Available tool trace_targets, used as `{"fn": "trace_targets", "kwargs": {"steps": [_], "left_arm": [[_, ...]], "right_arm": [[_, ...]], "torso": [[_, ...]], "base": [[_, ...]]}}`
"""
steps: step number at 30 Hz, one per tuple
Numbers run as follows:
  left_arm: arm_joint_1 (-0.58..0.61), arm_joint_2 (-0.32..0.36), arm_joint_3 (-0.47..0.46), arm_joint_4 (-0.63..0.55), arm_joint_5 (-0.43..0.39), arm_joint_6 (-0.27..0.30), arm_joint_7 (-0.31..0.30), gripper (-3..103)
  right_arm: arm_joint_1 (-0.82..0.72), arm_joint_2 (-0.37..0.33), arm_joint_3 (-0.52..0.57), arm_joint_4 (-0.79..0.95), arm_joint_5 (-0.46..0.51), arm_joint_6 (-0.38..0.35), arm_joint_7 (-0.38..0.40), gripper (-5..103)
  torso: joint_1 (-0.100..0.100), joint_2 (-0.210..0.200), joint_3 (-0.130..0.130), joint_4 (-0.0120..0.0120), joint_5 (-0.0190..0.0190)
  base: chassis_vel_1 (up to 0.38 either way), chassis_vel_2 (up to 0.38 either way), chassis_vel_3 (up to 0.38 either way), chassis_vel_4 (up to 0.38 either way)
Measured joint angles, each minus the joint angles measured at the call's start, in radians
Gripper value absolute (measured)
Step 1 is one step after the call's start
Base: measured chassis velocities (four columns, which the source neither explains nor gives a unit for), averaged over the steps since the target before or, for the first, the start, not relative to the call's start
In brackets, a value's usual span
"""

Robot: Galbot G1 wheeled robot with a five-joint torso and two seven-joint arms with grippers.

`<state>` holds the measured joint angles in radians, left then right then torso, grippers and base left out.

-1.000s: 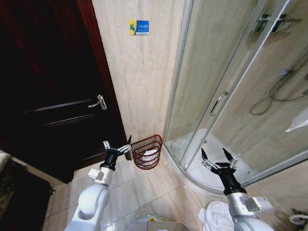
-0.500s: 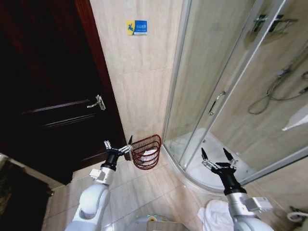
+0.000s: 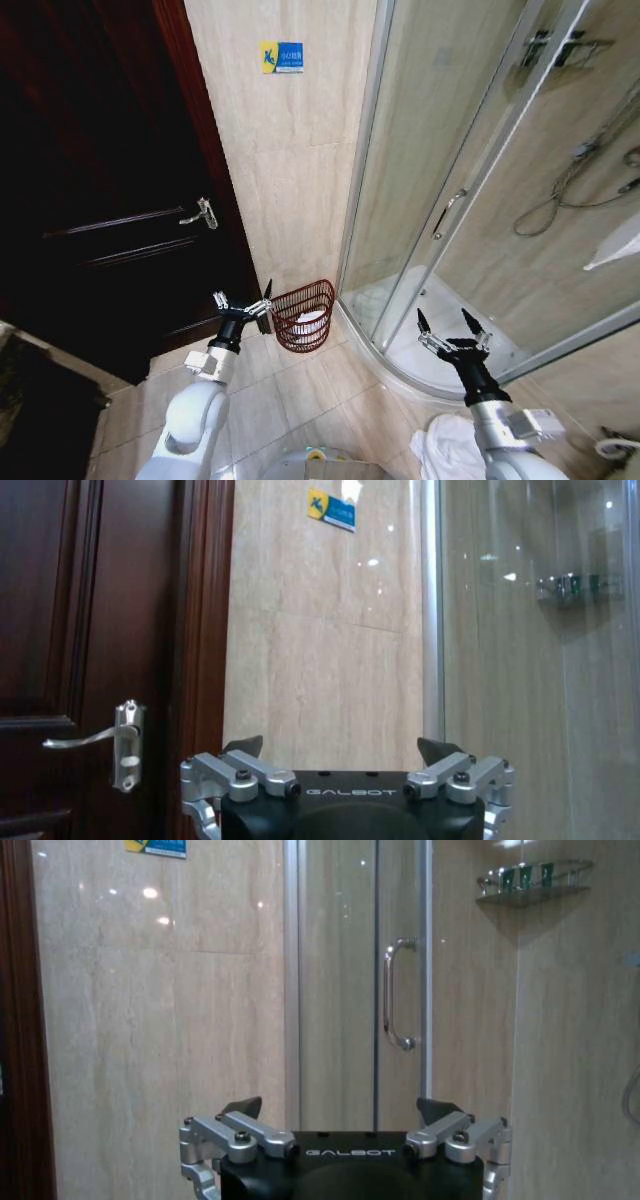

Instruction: Discard the used towel into the hamper.

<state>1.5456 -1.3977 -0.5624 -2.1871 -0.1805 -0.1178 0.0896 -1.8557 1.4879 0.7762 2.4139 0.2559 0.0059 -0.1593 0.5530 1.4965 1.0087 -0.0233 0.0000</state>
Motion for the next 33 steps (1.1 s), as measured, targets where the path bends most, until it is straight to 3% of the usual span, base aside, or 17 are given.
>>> {"fn": "trace_targets", "kwargs": {"steps": [33], "left_arm": [[0.006,-0.004,0.003,0.007,0.003,-0.008,0.002,100]], "right_arm": [[0.001,-0.008,0.007,0.001,0.000,0.000,-0.007,100]], "torso": [[0.000,0.000,0.000,0.0000,0.0001]], "base": [[-0.029,-0.031,0.033,0.033]]}}
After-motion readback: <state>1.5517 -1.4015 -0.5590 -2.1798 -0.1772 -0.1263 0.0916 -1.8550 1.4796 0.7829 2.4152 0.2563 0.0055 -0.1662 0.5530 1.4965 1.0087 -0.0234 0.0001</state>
